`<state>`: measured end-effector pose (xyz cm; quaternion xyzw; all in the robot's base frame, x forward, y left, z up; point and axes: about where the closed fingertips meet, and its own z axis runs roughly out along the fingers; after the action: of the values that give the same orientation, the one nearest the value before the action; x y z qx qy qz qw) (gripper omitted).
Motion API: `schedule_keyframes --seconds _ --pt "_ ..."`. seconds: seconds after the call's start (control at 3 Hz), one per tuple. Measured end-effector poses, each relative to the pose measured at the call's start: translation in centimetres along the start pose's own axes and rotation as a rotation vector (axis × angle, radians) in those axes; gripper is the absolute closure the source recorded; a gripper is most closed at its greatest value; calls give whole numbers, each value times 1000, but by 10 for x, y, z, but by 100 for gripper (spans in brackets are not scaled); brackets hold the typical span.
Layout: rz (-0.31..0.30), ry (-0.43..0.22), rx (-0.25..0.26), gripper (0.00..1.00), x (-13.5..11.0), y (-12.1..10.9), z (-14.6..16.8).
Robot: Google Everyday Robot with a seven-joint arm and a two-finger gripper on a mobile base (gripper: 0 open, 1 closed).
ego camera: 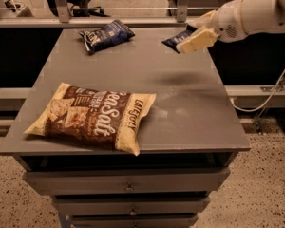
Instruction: Pick rxbar blueberry
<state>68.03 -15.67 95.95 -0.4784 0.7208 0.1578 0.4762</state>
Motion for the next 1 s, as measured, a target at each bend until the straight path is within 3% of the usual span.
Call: schedule_keyframes --seconds 0.33,0.67,1.0 --pt "-176 -94 67 100 -81 55 -88" --pt "-176 -94 67 100 -81 55 -88" --pt "-178 -95 63 82 -82 57 -86"
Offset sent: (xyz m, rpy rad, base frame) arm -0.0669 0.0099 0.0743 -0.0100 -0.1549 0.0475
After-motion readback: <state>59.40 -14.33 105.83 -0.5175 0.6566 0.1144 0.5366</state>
